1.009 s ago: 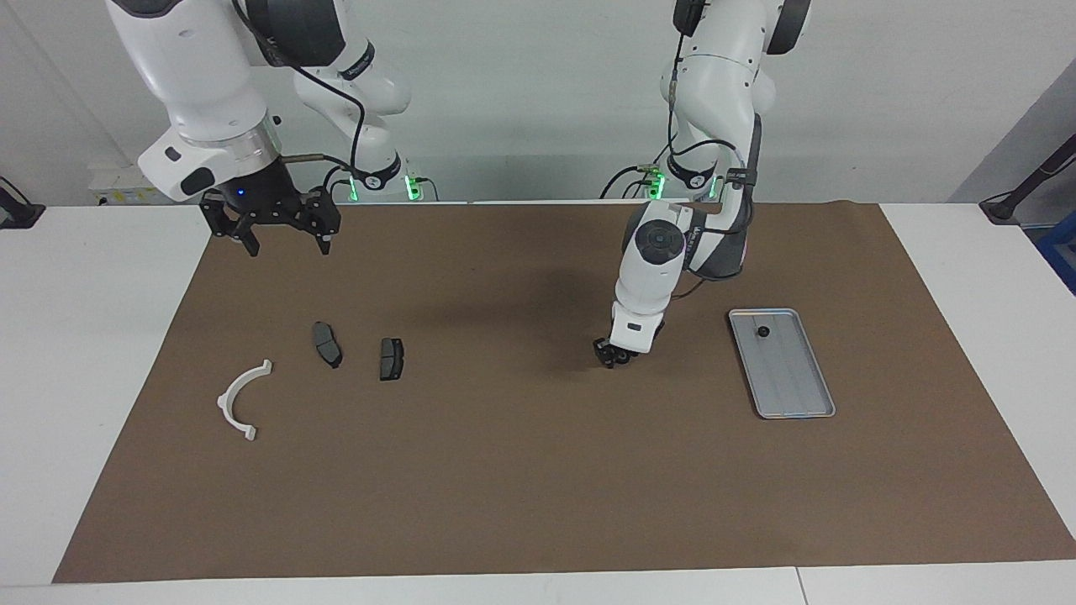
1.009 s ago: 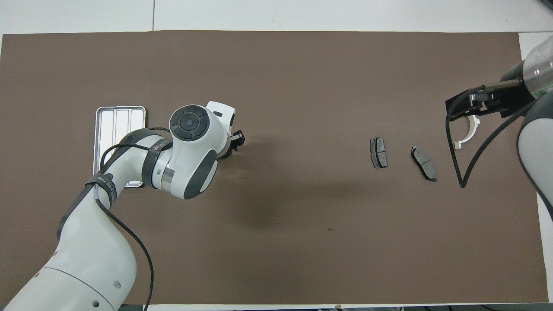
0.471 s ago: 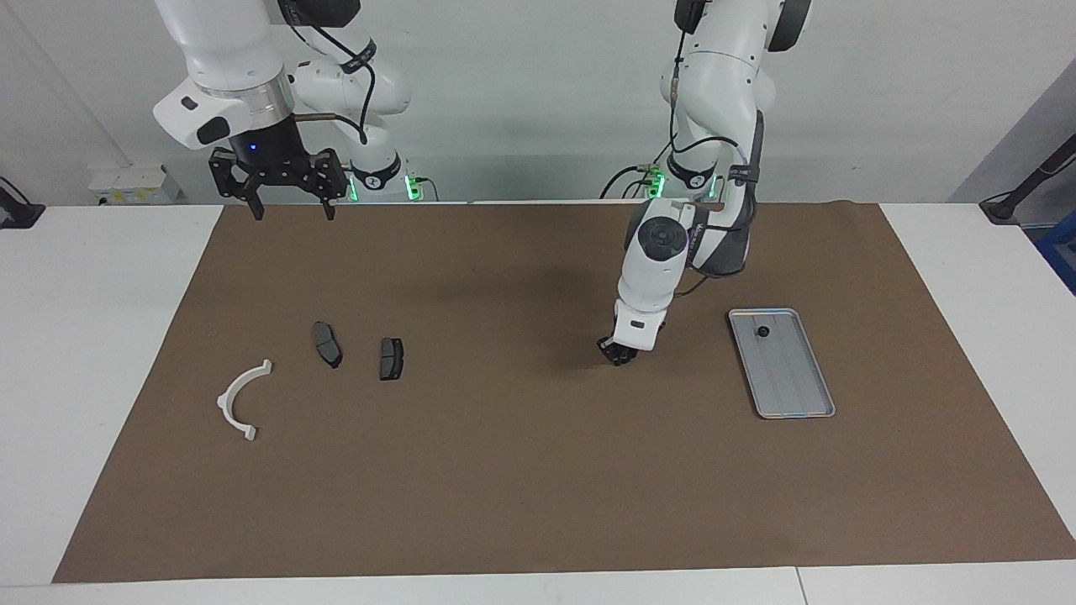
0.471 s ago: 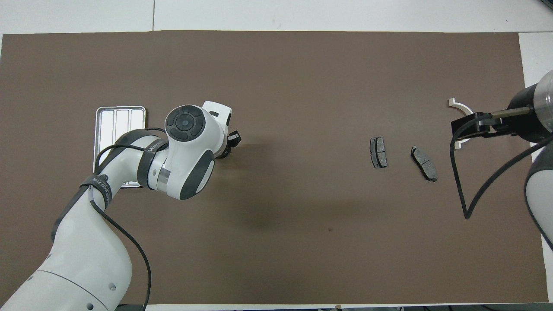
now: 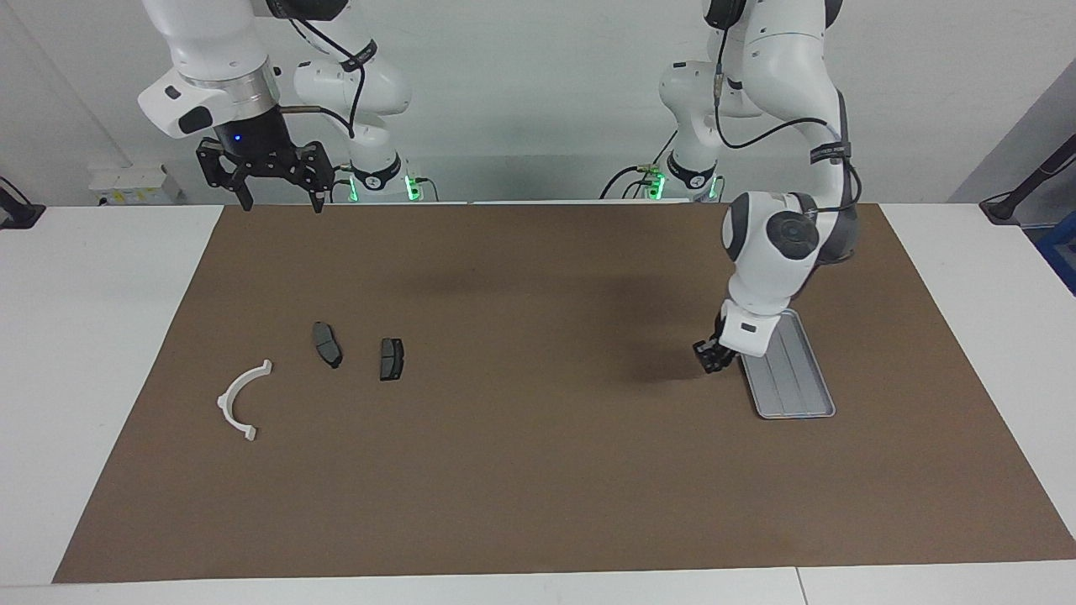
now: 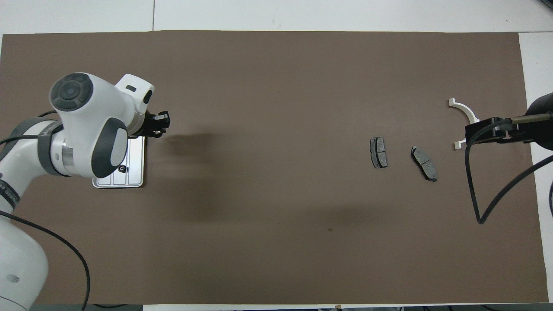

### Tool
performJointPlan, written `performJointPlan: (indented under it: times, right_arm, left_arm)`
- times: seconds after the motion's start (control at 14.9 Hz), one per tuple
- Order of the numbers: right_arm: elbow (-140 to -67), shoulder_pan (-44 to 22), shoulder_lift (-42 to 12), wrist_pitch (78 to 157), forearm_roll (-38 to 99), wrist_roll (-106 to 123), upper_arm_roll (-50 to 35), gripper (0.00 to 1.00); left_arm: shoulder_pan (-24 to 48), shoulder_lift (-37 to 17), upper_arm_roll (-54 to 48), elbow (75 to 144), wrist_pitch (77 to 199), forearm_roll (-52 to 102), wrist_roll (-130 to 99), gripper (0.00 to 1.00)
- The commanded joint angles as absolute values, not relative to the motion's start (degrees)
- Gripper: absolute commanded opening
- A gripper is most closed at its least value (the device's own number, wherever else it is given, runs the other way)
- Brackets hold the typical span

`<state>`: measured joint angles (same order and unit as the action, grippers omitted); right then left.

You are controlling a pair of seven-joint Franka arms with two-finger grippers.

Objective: Pick bearing gear from pile to tray
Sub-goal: 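Lower the bearing into the metal tray and open the left gripper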

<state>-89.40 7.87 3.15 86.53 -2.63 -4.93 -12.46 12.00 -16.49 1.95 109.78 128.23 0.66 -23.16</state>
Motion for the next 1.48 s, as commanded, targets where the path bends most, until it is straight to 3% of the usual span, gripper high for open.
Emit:
performJointPlan:
  times: [0.0, 0.2, 1.01, 1.21, 1.28, 1.35, 1.41]
  right_arm:
    - [-92.02, 7.91, 4.83, 88.5, -0.7, -4.31, -12.04, 1.0]
    - [-92.02, 7.56, 4.83, 89.29, 0.09, -4.13, -12.04, 1.0]
    - [-91.41, 7.03, 3.96, 94.39, 3.43, -9.06, -10.55, 1.0]
    - [-91.49, -0.76, 4.13, 94.22, 2.73, -8.0, -2.76, 1.0]
    - [-91.49, -1.92, 4.13, 94.22, 2.72, -8.0, -1.33, 1.0]
    - [-91.49, -2.02, 4.04, 94.31, 2.72, -7.74, -1.14, 1.0]
    - [-91.49, -2.02, 4.04, 94.31, 2.64, -6.6, -0.88, 1.0]
  left_arm:
    - [7.14, -16.0, 1.23, 110.48, 128.67, 0.0, -13.4, 0.2]
    - [3.79, -16.78, 1.32, 110.48, 131.04, 0.0, -6.17, 0.2]
    - [1.76, -21.27, 1.41, 111.09, 136.23, 0.09, -1.32, 0.21]
    - [1.76, -21.44, 1.41, 111.18, 136.32, 0.0, -1.32, 0.22]
    - [1.76, -21.45, 1.41, 111.27, 136.32, 0.09, -1.32, 0.25]
    - [1.76, -21.45, 1.41, 111.27, 136.32, 0.0, -1.32, 0.39]
    - [1.67, -21.45, 1.41, 111.36, 136.32, 0.09, -1.32, 0.68]
